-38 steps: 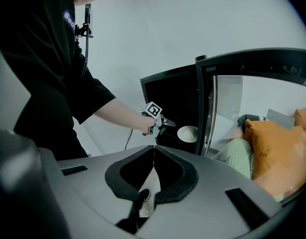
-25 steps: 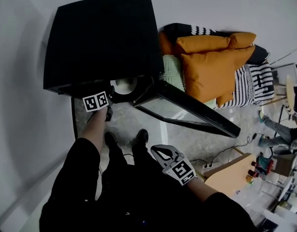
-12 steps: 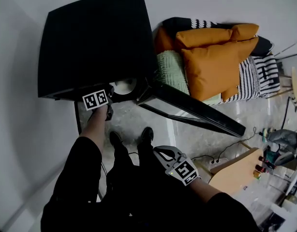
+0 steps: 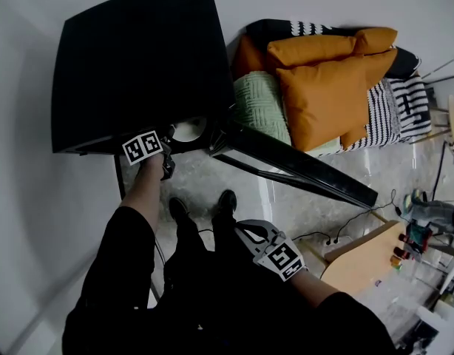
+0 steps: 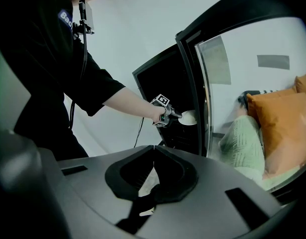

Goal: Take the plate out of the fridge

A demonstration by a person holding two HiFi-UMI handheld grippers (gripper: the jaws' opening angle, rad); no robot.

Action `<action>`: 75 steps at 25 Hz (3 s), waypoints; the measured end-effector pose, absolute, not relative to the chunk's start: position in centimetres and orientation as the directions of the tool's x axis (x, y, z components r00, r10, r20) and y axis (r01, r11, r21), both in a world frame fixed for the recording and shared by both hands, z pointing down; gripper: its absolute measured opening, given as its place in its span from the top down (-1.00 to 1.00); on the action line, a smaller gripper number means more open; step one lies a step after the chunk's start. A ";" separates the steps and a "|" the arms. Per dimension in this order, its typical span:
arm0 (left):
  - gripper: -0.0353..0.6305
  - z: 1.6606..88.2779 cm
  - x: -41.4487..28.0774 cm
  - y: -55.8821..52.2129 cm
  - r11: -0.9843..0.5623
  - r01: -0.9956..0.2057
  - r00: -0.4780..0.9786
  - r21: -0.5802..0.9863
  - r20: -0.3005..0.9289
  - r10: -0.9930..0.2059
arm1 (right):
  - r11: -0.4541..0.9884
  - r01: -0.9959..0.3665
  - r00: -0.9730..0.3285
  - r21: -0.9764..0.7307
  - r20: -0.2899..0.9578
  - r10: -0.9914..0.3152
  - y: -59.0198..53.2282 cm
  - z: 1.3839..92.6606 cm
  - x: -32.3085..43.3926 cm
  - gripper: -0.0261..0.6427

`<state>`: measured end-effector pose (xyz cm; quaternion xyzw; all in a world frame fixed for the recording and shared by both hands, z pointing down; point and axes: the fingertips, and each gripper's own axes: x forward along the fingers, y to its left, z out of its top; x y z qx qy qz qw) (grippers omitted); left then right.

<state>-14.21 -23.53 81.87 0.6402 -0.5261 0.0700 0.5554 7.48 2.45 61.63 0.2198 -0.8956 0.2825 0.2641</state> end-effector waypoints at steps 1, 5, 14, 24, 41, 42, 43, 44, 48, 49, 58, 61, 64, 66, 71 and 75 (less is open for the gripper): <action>0.54 81.9 -14.2 -23.4 0.179 -0.747 0.434 0.641 0.673 -0.599 | 0.743 -0.545 -0.762 -0.389 0.599 -0.246 2.4 61.7 7.5 0.89; 0.72 82.2 -14.3 -22.4 0.202 -0.741 0.417 0.641 0.674 -0.610 | 0.748 -0.543 -0.758 -0.381 0.605 -0.242 2.3 61.9 7.4 0.89; 0.74 81.9 -13.2 -20.1 0.280 -0.664 0.395 0.693 0.644 -0.655 | 0.772 -0.526 -0.757 -0.357 0.610 -0.234 2.2 61.8 6.9 0.89; 0.75 82.1 -12.8 -19.3 0.307 -0.607 0.367 0.733 0.602 -0.709 | 0.788 -0.511 -0.755 -0.343 0.617 -0.221 2.3 62.0 6.9 0.89; 0.70 82.4 -10.9 -18.6 0.348 -0.500 0.375 0.793 0.560 -0.739 | 0.781 -0.527 -0.739 -0.336 0.635 -0.226 2.3 62.0 8.1 0.89; 0.71 82.4 -10.9 -18.7 0.348 -0.488 0.382 0.801 0.554 -0.740 | 0.779 -0.529 -0.737 -0.336 0.637 -0.227 2.2 62.1 8.2 0.89; 0.72 82.4 -10.9 -18.7 0.349 -0.472 0.387 0.809 0.547 -0.742 | 0.778 -0.531 -0.736 -0.335 0.638 -0.228 2.2 62.1 8.3 0.89; 0.73 82.4 -10.9 -18.7 0.352 -0.454 0.392 0.819 0.538 -0.747 | 0.778 -0.533 -0.735 -0.334 0.639 -0.229 2.2 62.2 8.3 0.89; 0.79 81.9 -10.8 -18.6 0.337 -0.391 0.401 0.857 0.488 -0.775 | 0.780 -0.531 -0.737 -0.332 0.635 -0.231 2.0 62.2 8.3 0.89; 0.82 81.6 -10.7 -18.5 0.326 -0.377 0.402 0.867 0.470 -0.785 | 0.781 -0.529 -0.738 -0.332 0.635 -0.230 2.1 62.1 8.2 0.89; 0.86 80.0 -11.1 -18.1 0.233 -0.235 0.403 0.944 0.313 -0.860 | 0.788 -0.523 -0.735 -0.325 0.640 -0.224 2.3 61.9 7.9 0.89; 0.86 79.7 -11.4 -17.7 0.214 -0.220 0.404 0.952 0.288 -0.868 | 0.789 -0.524 -0.732 -0.321 0.643 -0.225 2.4 61.8 7.9 0.89; 0.86 79.5 -11.8 -17.2 0.198 -0.209 0.405 0.958 0.269 -0.874 | 0.792 -0.522 -0.731 -0.317 0.645 -0.224 2.5 61.8 7.7 0.89; 0.86 79.3 -12.0 -16.7 0.184 -0.204 0.409 0.962 0.254 -0.877 | 0.795 -0.518 -0.731 -0.315 0.646 -0.221 2.5 61.8 7.6 0.89; 0.86 78.5 -12.8 -16.0 0.119 -0.175 0.401 0.977 0.181 -0.898 | 0.799 -0.515 -0.726 -0.312 0.654 -0.212 2.7 61.9 7.4 0.89; 0.86 76.7 -13.0 -15.6 0.063 -0.132 0.402 0.989 0.112 -0.909 | 0.807 -0.506 -0.722 -0.303 0.661 -0.205 2.9 62.1 7.1 0.89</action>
